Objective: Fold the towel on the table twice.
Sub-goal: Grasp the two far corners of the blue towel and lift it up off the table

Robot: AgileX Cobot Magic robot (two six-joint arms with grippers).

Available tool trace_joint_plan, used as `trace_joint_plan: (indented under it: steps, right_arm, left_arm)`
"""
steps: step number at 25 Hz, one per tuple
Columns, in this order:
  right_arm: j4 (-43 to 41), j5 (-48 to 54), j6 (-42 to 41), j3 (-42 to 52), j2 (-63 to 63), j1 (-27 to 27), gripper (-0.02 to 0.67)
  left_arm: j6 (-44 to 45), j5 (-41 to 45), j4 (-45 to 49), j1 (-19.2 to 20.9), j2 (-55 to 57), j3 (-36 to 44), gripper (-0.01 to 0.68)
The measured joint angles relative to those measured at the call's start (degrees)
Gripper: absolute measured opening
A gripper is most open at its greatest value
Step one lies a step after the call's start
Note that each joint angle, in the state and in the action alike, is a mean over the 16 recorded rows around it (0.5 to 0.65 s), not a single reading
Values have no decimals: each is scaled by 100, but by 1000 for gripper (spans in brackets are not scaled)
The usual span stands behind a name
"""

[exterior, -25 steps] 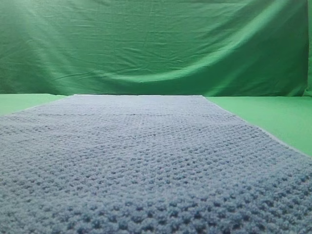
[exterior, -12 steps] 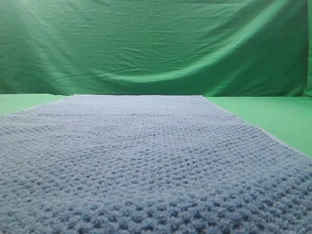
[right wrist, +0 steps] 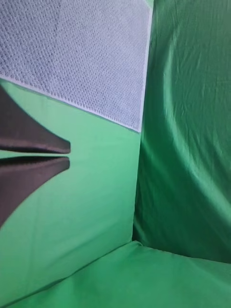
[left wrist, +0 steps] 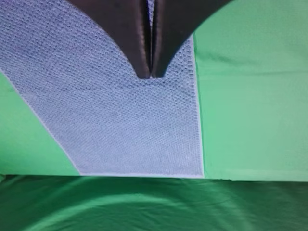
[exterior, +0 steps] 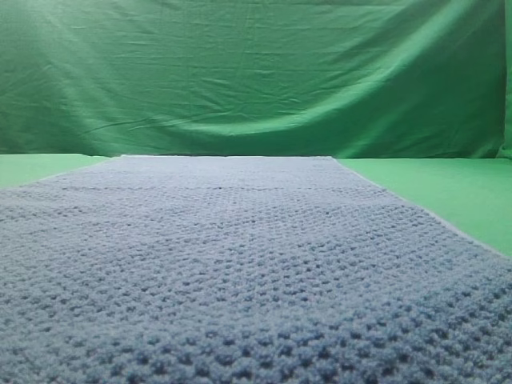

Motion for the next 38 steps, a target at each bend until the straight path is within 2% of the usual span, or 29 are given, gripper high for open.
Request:
trace_joint_plan:
  steps: [6,13,21,31,35,38]
  right_arm:
    - [0,602,0,-833,1148,17,0]
    - [0,1367,2,-1850,2929,224,0]
    - [0,1738,148,-2727,4703,826,0]
    - [-17,1821,484,-3689,6556,1498,0]
    - [-26,1793,558,-4101,7235,1591,26]
    - [-31,1737,592,-4383,7677,1605,87]
  left_arm:
    - [100,465,2,0,1004,-564,0]
    - [229,589,6,0,2191,-984,0]
    - [224,771,2,0,3581,-1529,0]
    - [140,1201,65,0,5605,-2632,0]
    - [139,1171,177,0,6303,-3011,0]
    - [138,1074,275,0,6721,-3216,5]
